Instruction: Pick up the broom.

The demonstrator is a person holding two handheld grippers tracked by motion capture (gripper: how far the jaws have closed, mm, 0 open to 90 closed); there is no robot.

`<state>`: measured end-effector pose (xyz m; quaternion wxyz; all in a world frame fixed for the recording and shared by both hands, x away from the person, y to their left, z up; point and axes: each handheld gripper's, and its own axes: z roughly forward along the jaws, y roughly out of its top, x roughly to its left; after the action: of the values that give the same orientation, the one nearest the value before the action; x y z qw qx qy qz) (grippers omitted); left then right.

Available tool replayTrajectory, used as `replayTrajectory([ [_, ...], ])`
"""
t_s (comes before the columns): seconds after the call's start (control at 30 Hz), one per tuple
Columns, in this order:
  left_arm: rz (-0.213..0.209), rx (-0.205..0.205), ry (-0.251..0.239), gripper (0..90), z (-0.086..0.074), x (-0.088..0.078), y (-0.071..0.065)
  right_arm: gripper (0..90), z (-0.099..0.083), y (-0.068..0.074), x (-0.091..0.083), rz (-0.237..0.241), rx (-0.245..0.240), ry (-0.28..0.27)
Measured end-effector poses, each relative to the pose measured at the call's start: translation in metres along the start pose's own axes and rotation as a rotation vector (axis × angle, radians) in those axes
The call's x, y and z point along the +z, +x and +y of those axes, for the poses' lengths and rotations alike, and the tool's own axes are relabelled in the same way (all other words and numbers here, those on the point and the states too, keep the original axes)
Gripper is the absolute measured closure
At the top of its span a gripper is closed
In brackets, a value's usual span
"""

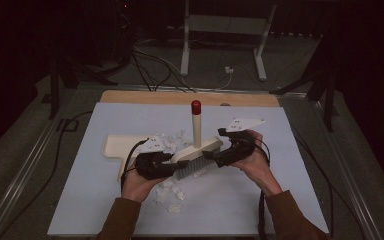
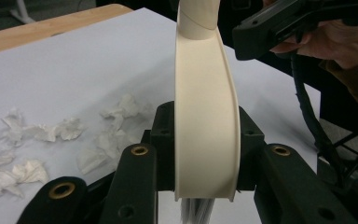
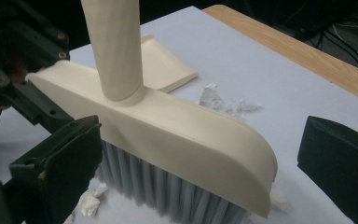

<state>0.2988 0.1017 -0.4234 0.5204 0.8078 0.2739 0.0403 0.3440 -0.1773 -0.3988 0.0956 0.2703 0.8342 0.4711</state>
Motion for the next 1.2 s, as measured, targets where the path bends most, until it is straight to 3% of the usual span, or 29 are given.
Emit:
replayTrajectory([
  [0.13,-0.034,0.018,-0.015,70.0,0.0,-0.006,0.004,0.0,0.003,0.002,0.004,0.02,-0.026,0.012],
  [0.17,-0.042,0.021,-0.014,70.0,0.0,-0.007,0.005,0.0,0.004,0.004,0.005,0.027,-0.052,0.019],
  [0.37,-0.069,0.061,0.015,70.1,0.001,-0.01,0.004,2.4,0.006,0.008,0.011,0.065,-0.09,0.052],
  [0.47,-0.11,0.068,0.016,70.1,0.001,-0.012,0.004,8.8,0.005,0.009,0.012,0.14,-0.116,0.086],
  [0.5,-0.11,0.068,0.016,70.1,0.001,-0.012,0.004,8.8,0.005,0.009,0.012,0.14,-0.116,0.086],
  [0.57,-0.129,0.077,0.02,70.1,0.0,-0.012,0.005,20.3,0.004,0.008,0.011,0.203,-0.133,0.104],
  [0.6,-0.129,0.077,0.02,70.1,0.0,-0.012,0.005,20.3,0.004,0.008,0.011,0.203,-0.133,0.104],
  [0.67,-0.137,0.072,0.018,70.0,0.0,-0.013,0.007,30.4,0.002,0.007,0.009,0.246,-0.138,0.113],
  [0.93,-0.19,0.046,-0.002,68.1,-0.001,-0.012,0.015,42.3,-0.002,0.001,0.005,0.313,-0.141,0.13],
  [1.2,-0.193,0.024,-0.017,61.4,-0.004,-0.013,0.019,56.6,-0.008,0.0,0.004,0.407,-0.149,0.137],
])
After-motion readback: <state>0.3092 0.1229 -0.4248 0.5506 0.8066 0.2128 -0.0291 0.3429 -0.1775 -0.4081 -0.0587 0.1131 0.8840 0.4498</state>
